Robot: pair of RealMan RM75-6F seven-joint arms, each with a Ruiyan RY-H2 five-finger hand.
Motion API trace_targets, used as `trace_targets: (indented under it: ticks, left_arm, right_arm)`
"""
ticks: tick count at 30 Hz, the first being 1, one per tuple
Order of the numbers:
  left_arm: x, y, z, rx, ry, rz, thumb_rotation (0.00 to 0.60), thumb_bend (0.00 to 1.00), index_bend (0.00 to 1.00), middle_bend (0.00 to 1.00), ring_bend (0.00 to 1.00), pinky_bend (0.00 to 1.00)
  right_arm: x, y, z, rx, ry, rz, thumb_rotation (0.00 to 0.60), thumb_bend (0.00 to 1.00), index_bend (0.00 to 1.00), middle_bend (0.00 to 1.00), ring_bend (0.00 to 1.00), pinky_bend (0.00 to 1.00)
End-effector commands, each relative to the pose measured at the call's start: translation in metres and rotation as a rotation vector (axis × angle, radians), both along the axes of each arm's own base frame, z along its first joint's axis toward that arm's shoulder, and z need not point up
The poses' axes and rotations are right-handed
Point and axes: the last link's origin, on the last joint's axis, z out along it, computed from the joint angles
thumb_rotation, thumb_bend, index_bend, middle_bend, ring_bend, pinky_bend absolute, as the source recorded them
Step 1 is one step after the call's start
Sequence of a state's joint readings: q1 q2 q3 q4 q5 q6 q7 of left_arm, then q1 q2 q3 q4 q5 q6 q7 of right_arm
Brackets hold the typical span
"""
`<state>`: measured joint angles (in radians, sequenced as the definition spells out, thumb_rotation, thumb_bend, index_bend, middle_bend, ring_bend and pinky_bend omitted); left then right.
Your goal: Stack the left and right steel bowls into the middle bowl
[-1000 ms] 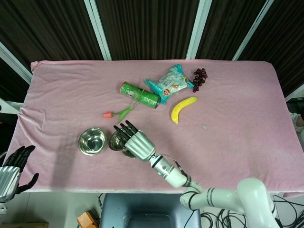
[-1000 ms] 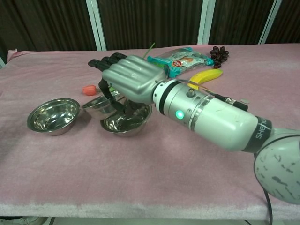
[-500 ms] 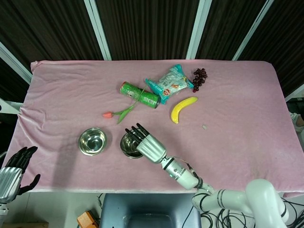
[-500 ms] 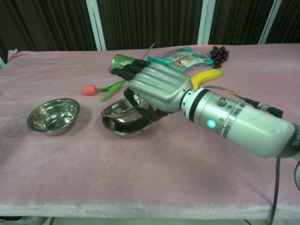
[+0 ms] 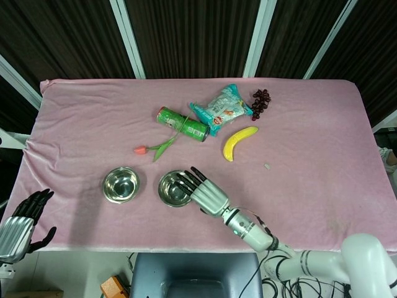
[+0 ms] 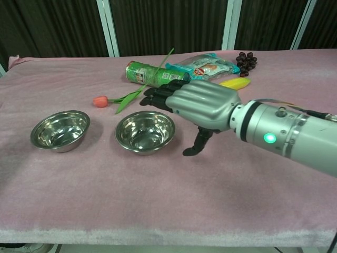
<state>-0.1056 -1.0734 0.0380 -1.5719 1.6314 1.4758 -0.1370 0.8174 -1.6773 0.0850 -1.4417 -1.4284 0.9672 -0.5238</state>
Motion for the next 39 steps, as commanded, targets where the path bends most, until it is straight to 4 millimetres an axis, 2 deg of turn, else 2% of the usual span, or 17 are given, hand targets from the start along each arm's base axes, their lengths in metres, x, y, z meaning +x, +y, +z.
trace_targets:
  ticks: [1, 5, 9, 12, 16, 20, 28, 31, 35, 39]
  left_arm:
    - [0.001, 0.0, -0.001, -0.007, -0.004, -0.013, 0.6, 0.37, 0.0, 0.02, 0.03, 0.14]
    - [0.009, 0.008, -0.012, -0.034, -0.026, -0.077, 0.6, 0.37, 0.0, 0.0, 0.0, 0.14]
    - [0.018, 0.027, -0.042, -0.12, -0.051, -0.153, 0.6, 0.37, 0.0, 0.0, 0.0, 0.13]
    - [0.025, 0.041, -0.07, -0.15, -0.007, -0.183, 0.6, 0.37, 0.0, 0.0, 0.0, 0.11]
    - [0.038, 0.054, -0.104, -0.181, -0.009, -0.213, 0.6, 0.37, 0.01, 0.0, 0.0, 0.11]
    - [0.041, 0.067, -0.13, -0.149, 0.044, -0.213, 0.6, 0.37, 0.04, 0.0, 0.0, 0.11]
    - [0.031, 0.088, -0.161, -0.121, 0.072, -0.178, 0.6, 0.38, 0.13, 0.0, 0.0, 0.1]
    - [0.029, 0.095, -0.168, -0.107, 0.075, -0.178, 0.6, 0.38, 0.2, 0.0, 0.0, 0.1]
    - [0.026, 0.102, -0.175, -0.074, 0.093, -0.186, 0.6, 0.39, 0.36, 0.0, 0.0, 0.1]
    - [0.025, 0.109, -0.181, -0.061, 0.119, -0.197, 0.6, 0.39, 0.43, 0.02, 0.0, 0.1]
  right_arm:
    - [-0.027, 0.024, 0.033, 0.077, -0.024, -0.047, 0.517, 0.25, 0.0, 0.0, 0.0, 0.0]
    - [-0.063, 0.054, 0.081, 0.046, -0.066, -0.075, 0.518, 0.25, 0.0, 0.0, 0.0, 0.0]
    - [-0.117, 0.092, 0.131, -0.051, -0.08, -0.142, 0.528, 0.25, 0.0, 0.0, 0.0, 0.0]
    - [-0.151, 0.113, 0.155, -0.098, -0.078, -0.22, 0.536, 0.25, 0.0, 0.0, 0.0, 0.0]
    - [-0.18, 0.126, 0.171, -0.141, -0.091, -0.288, 0.544, 0.25, 0.0, 0.0, 0.0, 0.0]
    - [-0.194, 0.136, 0.178, -0.139, -0.11, -0.317, 0.547, 0.25, 0.0, 0.0, 0.0, 0.0]
    - [-0.198, 0.147, 0.184, -0.123, -0.127, -0.304, 0.549, 0.25, 0.0, 0.0, 0.0, 0.0]
    - [-0.199, 0.148, 0.185, -0.124, -0.135, -0.31, 0.549, 0.25, 0.0, 0.0, 0.0, 0.0]
    - [-0.202, 0.149, 0.188, -0.12, -0.145, -0.32, 0.549, 0.25, 0.0, 0.0, 0.0, 0.0]
    - [-0.205, 0.151, 0.189, -0.111, -0.142, -0.335, 0.549, 0.25, 0.0, 0.0, 0.0, 0.0]
